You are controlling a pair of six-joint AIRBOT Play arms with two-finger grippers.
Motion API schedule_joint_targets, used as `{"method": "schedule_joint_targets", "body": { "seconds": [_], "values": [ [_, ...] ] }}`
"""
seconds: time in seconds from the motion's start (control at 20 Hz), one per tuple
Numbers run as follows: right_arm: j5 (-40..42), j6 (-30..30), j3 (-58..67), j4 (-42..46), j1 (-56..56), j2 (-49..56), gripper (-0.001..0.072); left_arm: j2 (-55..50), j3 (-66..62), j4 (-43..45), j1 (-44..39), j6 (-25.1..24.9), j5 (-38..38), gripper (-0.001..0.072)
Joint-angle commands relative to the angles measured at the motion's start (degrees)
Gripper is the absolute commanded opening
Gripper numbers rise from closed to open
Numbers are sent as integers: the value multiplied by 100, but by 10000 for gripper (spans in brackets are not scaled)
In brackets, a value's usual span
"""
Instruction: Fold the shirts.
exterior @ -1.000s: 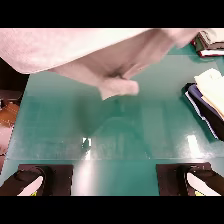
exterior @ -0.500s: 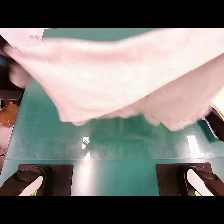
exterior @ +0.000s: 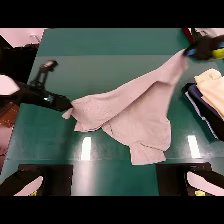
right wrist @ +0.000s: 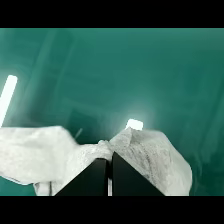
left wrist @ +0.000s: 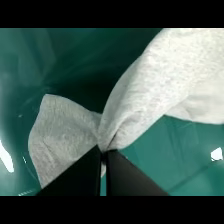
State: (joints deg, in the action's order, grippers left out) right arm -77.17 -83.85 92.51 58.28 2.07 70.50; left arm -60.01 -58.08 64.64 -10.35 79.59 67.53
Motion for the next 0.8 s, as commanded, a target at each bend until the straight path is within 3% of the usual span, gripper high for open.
{"method": "schedule_joint_targets", "body": {
  "seconds": [0.0,0.15,0.2,0.25,0.3,0.4,0.5,0.6,0.75],
  "values": [
    [929,-15,-474,164,-380,863,16,-898,37,129,7,-48,-1056,22],
    [1228,-17,-474,120,-378,1296,22,-1508,-802,129,57,7,-1285,24],
    [1237,-17,-470,122,-343,1360,84,-1622,-1086,136,140,20,-1287,66],
    [1226,-15,-468,118,-286,1397,357,-1665,-1349,133,258,107,-1298,305],
    [1189,-17,-463,116,-208,1403,525,-1665,-1567,127,400,162,-1237,429],
    [1036,-17,-466,111,-35,1307,518,-1665,-2011,127,785,155,-785,427],
    [824,-9,-466,129,133,1106,421,-1663,-2234,74,1220,142,-15,427],
    [686,83,-466,131,286,879,421,-1676,-2090,87,1613,142,881,426],
    [658,101,-466,142,380,562,421,-1652,-1165,4,1941,-35,1416,425]
  ]
}}
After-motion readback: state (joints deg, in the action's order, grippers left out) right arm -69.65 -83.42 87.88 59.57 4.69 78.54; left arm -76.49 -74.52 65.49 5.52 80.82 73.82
